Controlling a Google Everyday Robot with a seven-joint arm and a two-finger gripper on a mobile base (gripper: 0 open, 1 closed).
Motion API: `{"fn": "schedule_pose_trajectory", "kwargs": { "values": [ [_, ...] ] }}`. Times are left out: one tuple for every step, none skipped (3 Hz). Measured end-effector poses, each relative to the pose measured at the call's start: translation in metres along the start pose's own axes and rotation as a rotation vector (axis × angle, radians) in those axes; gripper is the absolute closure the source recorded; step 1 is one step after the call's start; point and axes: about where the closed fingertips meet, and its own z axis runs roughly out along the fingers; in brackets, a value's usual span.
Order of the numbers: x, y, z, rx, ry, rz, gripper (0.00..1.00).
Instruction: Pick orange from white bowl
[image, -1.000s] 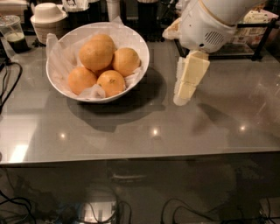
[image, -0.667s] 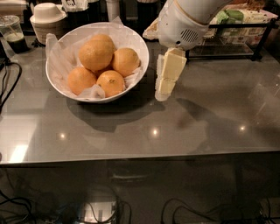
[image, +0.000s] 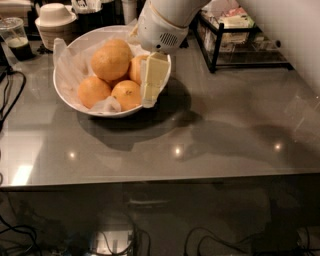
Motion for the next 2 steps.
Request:
{"fn": "schedule_pose_trajectory", "kwargs": {
  "values": [
    [-0.022, -0.026, 0.024, -0.011, 0.003, -0.039, 0.0],
    [-0.043, -0.044, 0.042, -0.026, 0.042, -0.076, 0.0]
  ]
}}
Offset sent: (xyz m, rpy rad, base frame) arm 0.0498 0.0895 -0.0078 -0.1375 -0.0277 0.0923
